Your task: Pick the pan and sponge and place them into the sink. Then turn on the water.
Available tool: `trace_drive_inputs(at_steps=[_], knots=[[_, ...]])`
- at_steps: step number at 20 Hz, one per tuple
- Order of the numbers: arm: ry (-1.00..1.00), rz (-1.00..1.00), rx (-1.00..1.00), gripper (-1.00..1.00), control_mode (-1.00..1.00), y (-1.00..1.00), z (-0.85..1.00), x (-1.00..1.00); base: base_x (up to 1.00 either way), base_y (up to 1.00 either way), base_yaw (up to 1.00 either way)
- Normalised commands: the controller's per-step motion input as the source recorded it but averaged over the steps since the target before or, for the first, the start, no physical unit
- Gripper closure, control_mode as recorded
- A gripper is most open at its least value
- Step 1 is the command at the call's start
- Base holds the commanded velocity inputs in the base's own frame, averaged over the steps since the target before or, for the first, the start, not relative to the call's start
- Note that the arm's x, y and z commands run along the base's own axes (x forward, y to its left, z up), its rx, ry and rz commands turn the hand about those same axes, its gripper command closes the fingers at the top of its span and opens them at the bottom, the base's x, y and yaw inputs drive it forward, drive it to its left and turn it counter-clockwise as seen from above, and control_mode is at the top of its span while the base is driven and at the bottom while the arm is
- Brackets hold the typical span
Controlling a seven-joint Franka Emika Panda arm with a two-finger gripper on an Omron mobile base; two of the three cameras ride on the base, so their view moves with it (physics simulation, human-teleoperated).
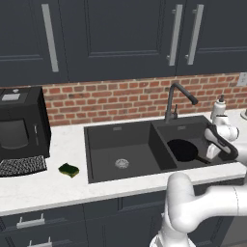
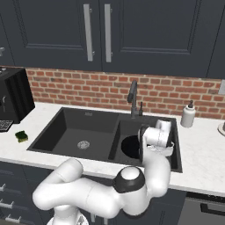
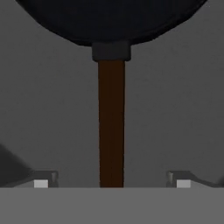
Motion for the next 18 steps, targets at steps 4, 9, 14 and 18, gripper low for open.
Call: trace_drive_inputs(at_steps=[4,9,14,18], knots=[[0.0,0.02,0.21,-1.0,-1.0,-0.12,0.92,0.0,0.0,0.0,0.0],[-0.01,0.0,0.08,-1.0,-1.0,0.0,0.9,-0.05,0.0,0.0,0.0],[-0.05,0.0,0.0,-1.0,-1.0,0.01,0.57,-0.39,0.0,0.0,0.0],[-0.12,-0.07,-0.03,-1.0,-1.0,0.13,0.3,-0.69,0.0,0.0,0.0]])
